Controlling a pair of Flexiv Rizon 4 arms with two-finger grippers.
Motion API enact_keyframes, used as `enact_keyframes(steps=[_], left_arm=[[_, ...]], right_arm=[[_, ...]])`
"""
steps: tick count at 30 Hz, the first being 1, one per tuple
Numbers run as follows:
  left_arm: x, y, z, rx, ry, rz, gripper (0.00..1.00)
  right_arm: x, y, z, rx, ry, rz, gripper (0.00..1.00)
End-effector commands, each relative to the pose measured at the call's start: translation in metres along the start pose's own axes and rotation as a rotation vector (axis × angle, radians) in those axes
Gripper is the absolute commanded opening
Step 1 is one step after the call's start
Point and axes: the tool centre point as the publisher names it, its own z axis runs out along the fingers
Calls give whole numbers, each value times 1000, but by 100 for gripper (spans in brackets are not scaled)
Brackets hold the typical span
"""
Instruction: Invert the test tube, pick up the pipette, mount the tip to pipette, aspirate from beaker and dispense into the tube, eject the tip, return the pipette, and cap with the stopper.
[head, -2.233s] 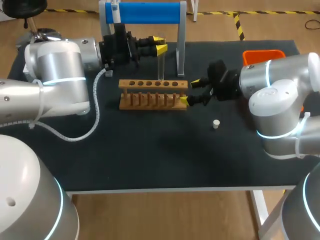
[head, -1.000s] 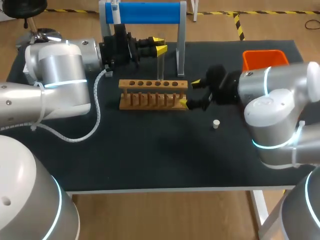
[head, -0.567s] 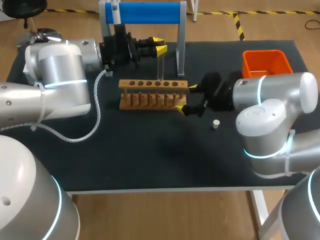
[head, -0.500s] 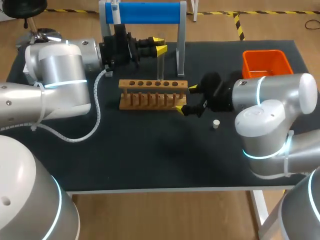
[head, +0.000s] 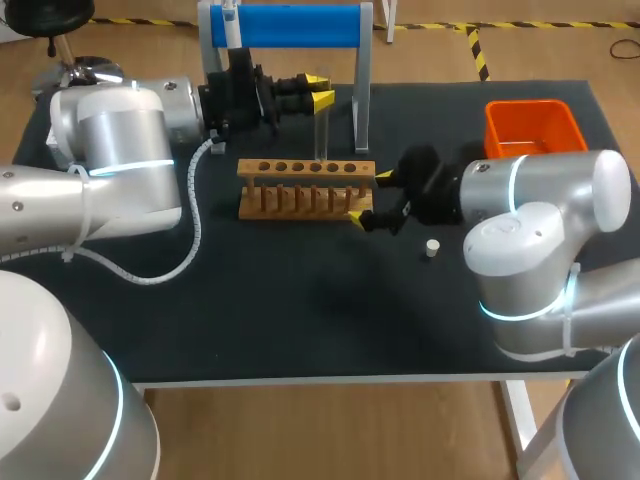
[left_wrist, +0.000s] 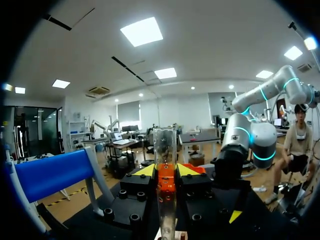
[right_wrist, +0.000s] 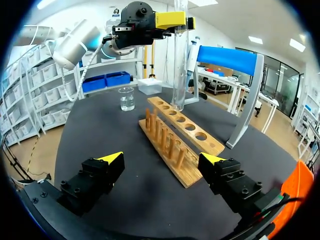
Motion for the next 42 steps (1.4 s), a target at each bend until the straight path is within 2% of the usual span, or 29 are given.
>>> enact_keyframes(steps=[1, 27, 42], left_arm=[[-1, 0, 1, -3, 2, -1, 0], [-3, 16, 10, -34, 17, -4, 0], [-3, 25, 6, -41, -5, -26, 0]], right_arm=[[0, 0, 0, 0, 0, 0, 100], [0, 0, 0, 0, 0, 0, 100], [0, 0, 0, 0, 0, 0, 100]])
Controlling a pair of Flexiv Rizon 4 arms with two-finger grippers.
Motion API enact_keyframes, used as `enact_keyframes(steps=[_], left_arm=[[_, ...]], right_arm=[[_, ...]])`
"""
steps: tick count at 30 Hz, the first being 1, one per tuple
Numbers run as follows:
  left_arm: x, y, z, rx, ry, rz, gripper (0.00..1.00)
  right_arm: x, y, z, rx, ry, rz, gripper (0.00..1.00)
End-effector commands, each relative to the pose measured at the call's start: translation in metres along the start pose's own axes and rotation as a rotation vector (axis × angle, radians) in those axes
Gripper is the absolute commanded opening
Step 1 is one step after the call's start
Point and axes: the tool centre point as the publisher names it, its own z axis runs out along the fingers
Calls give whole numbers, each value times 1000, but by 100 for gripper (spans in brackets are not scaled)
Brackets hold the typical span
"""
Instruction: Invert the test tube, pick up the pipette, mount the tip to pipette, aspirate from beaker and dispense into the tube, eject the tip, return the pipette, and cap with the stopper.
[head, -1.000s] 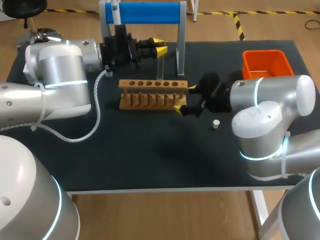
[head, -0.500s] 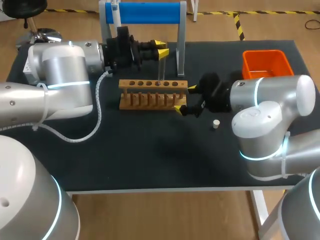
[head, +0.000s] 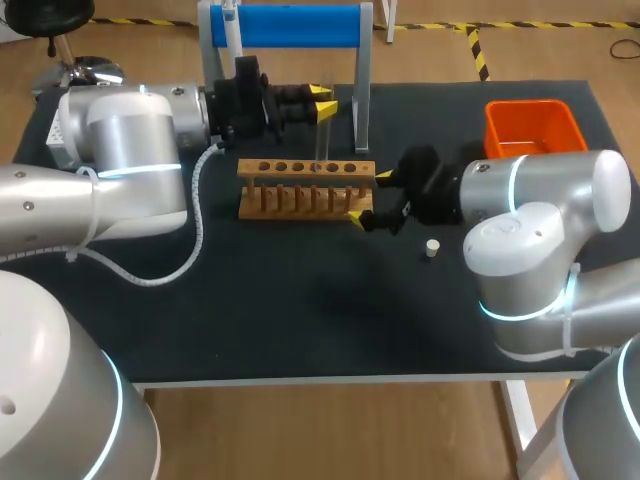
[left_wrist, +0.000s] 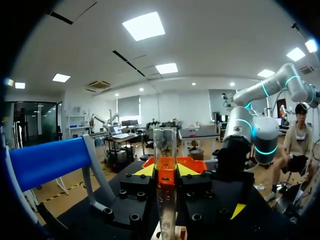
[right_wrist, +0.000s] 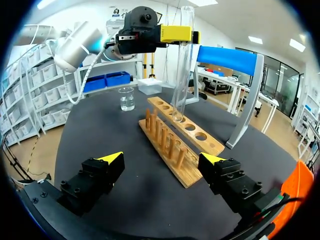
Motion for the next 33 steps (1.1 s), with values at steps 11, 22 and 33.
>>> enact_keyframes(steps=[11, 22, 33], left_arm=[[-3, 5, 0, 16, -19, -11, 0], [-7, 13, 0, 18, -29, -15, 0], [-11, 15, -2, 22, -44, -16, 0]], right_arm=[[0, 0, 0, 0, 0, 0, 100], [0, 0, 0, 0, 0, 0, 100], [0, 0, 0, 0, 0, 0, 100]])
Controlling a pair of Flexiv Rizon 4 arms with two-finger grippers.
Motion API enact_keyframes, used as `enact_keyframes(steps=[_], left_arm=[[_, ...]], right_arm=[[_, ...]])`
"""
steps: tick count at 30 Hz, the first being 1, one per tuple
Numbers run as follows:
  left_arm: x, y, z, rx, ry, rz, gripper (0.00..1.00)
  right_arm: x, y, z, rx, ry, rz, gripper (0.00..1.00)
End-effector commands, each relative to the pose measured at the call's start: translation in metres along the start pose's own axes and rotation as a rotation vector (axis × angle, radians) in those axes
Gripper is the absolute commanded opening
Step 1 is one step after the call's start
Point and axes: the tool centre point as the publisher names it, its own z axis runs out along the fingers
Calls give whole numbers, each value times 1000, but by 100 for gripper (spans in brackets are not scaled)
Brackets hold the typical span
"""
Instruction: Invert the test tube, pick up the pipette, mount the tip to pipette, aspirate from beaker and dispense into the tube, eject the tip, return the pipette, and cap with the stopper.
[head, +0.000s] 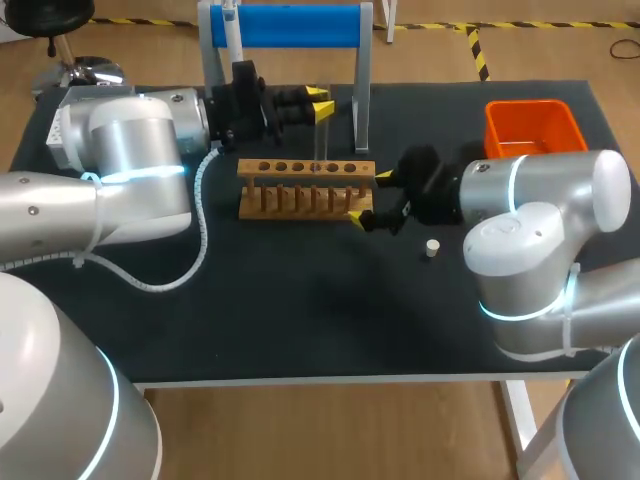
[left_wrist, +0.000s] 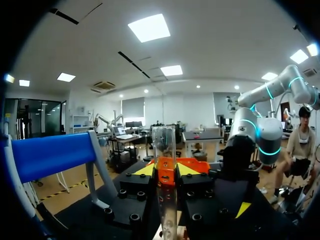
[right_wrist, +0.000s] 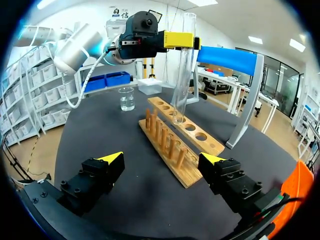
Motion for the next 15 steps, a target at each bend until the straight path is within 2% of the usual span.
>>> enact_keyframes(steps=[1, 15], left_arm=[[-2, 5, -1, 4, -8, 5, 0], [-2, 3, -4, 7, -18, 12, 0]], right_arm=[[0, 0, 0, 0, 0, 0, 100], [0, 0, 0, 0, 0, 0, 100]])
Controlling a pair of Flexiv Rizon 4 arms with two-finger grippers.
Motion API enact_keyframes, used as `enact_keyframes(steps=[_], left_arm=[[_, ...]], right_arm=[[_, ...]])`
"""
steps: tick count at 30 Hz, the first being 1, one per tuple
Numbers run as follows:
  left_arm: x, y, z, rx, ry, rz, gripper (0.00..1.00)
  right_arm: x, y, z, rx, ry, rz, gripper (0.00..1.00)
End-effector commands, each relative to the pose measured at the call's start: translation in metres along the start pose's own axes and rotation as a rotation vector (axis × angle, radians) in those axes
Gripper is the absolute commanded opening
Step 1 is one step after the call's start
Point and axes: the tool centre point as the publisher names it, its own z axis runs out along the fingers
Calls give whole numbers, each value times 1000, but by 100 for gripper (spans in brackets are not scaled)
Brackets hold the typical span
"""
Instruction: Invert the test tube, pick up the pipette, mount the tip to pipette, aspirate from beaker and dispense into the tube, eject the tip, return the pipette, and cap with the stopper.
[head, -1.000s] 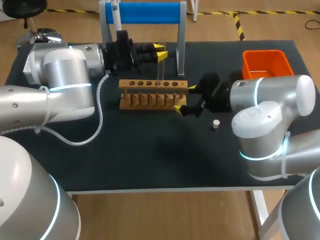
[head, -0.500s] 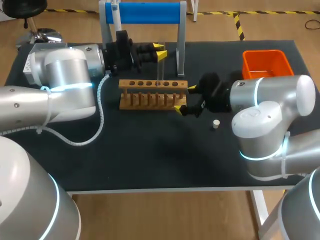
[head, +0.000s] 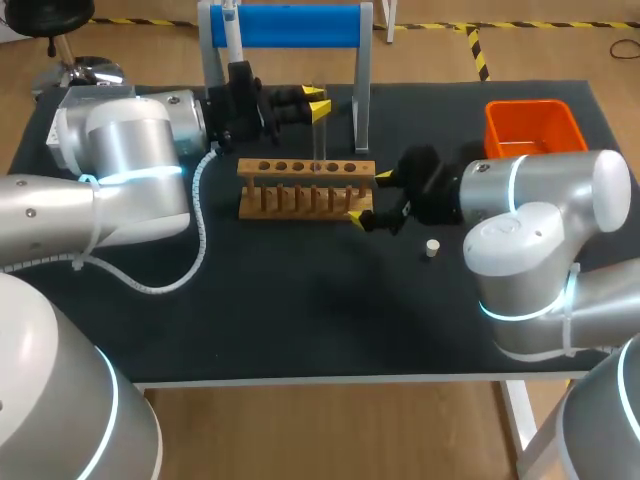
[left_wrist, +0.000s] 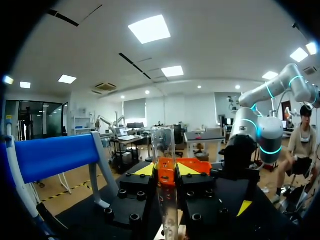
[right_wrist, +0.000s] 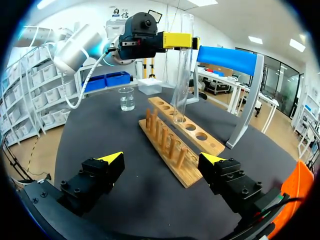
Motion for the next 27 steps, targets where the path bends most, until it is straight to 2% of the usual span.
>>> enact_keyframes(steps=[1, 8, 27], left_arm=[[0, 3, -1, -1, -7, 5, 0], [-2, -2, -5, 8, -19, 11, 0], [-2, 12, 3, 11, -4, 8, 0]], right_arm=[[0, 0, 0, 0, 0, 0, 100], [0, 0, 0, 0, 0, 0, 100], [0, 0, 0, 0, 0, 0, 100]])
